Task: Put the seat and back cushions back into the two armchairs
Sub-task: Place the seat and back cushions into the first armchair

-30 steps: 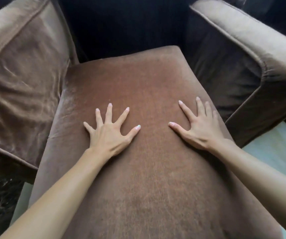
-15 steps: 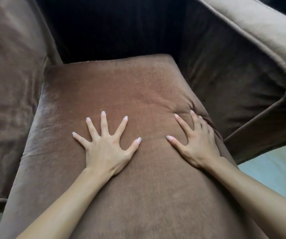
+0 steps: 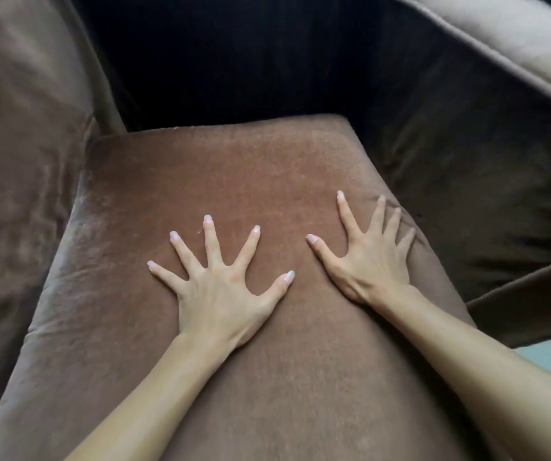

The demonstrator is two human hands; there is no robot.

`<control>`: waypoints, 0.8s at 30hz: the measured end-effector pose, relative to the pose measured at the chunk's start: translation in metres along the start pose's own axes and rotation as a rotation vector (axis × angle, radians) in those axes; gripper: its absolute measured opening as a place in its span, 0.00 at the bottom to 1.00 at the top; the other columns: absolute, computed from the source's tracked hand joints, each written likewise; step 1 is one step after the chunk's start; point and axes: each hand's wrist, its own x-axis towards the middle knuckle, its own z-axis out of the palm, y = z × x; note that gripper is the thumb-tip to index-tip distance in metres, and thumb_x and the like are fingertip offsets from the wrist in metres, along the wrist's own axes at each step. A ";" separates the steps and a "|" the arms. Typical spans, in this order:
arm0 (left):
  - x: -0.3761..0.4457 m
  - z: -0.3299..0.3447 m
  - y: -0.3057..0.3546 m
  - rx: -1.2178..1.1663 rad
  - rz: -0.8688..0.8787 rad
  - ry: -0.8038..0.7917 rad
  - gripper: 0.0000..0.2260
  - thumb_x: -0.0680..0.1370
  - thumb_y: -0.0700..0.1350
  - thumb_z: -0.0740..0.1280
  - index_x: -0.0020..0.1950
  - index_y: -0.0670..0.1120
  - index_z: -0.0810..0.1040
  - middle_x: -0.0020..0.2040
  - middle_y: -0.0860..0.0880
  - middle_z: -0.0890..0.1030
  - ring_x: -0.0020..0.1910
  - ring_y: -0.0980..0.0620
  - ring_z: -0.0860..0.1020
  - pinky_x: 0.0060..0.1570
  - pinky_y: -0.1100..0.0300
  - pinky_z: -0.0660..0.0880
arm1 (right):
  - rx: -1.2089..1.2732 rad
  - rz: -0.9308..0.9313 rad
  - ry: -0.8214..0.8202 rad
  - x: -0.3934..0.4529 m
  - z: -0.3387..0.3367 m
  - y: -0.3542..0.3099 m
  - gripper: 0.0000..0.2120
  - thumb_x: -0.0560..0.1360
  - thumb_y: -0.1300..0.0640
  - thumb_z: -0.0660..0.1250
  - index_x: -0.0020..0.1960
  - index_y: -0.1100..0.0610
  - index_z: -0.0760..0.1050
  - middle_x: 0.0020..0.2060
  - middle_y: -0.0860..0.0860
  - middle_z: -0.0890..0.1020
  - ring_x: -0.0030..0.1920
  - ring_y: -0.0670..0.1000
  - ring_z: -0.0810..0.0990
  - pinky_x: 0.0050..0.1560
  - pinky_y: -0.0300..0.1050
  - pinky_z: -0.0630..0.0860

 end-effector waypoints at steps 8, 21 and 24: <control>0.011 0.001 0.004 0.057 -0.009 -0.028 0.40 0.69 0.83 0.41 0.78 0.71 0.39 0.82 0.44 0.34 0.77 0.26 0.34 0.66 0.18 0.39 | -0.065 0.016 0.021 0.006 0.012 -0.002 0.43 0.72 0.18 0.39 0.81 0.36 0.35 0.82 0.64 0.39 0.82 0.68 0.39 0.79 0.72 0.40; -0.126 -0.002 -0.027 -0.019 0.068 -0.040 0.32 0.78 0.74 0.44 0.81 0.67 0.47 0.84 0.49 0.43 0.82 0.42 0.38 0.77 0.32 0.38 | -0.023 -0.112 -0.049 -0.108 -0.001 -0.007 0.46 0.74 0.20 0.45 0.84 0.44 0.43 0.83 0.63 0.42 0.83 0.64 0.39 0.82 0.64 0.39; -0.162 0.000 -0.032 -0.005 0.082 -0.029 0.31 0.78 0.72 0.44 0.81 0.66 0.48 0.84 0.48 0.45 0.83 0.43 0.40 0.77 0.32 0.40 | -0.035 -0.205 -0.028 -0.156 0.005 -0.004 0.45 0.74 0.21 0.46 0.84 0.43 0.47 0.83 0.64 0.46 0.83 0.64 0.42 0.82 0.64 0.42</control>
